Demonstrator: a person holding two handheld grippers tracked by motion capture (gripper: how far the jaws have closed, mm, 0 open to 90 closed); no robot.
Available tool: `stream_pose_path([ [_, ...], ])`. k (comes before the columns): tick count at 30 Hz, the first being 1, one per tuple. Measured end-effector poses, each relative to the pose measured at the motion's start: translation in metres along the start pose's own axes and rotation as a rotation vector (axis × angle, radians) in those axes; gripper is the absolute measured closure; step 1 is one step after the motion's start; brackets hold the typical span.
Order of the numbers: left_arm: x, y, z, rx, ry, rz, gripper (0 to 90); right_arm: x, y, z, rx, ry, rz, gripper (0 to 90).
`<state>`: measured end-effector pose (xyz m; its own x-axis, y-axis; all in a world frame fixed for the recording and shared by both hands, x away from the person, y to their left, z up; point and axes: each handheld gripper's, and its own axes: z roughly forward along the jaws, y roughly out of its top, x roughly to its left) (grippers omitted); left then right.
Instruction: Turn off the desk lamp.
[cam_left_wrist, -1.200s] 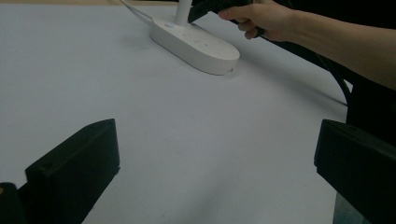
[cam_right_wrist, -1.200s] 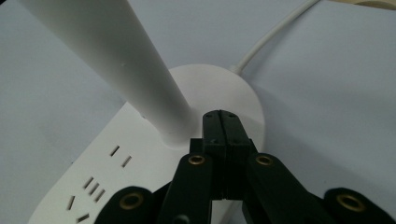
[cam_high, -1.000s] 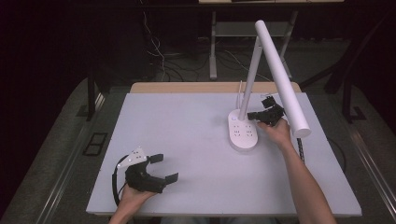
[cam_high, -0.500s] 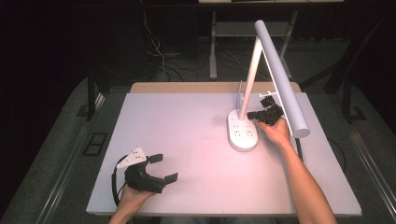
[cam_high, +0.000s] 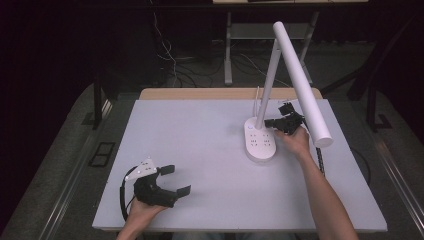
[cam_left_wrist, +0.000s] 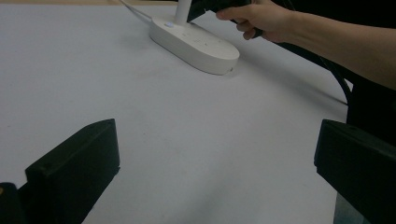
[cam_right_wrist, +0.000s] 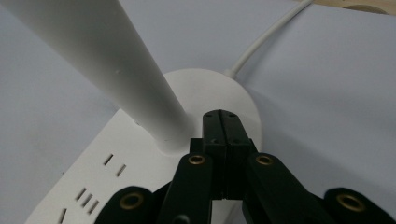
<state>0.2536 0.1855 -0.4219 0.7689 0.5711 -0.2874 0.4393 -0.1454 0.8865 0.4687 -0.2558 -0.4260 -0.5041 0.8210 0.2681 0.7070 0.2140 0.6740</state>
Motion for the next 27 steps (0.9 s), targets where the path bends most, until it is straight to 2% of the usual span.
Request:
stream_pose_path([
  [5, 0.0, 0.0, 0.0, 0.0, -0.001, 0.0, 0.0, 0.001, 0.0, 0.002, -0.015, -0.005, -0.006, 90.0],
  [12, 0.001, 0.0, -0.002, -0.007, 0.003, -0.002, 0.0, 0.006, 0.001, 0.001, -0.006, -0.031, -0.023, 90.0],
  [18, 0.001, 0.0, -0.002, -0.009, 0.004, -0.001, 0.0, 0.004, 0.003, -0.01, -0.043, 0.001, 0.012, 90.0],
  [27, 0.0, 0.001, -0.003, -0.025, 0.004, -0.004, 0.0, 0.001, 0.004, -0.032, -0.06, 0.0, 0.013, 90.0],
])
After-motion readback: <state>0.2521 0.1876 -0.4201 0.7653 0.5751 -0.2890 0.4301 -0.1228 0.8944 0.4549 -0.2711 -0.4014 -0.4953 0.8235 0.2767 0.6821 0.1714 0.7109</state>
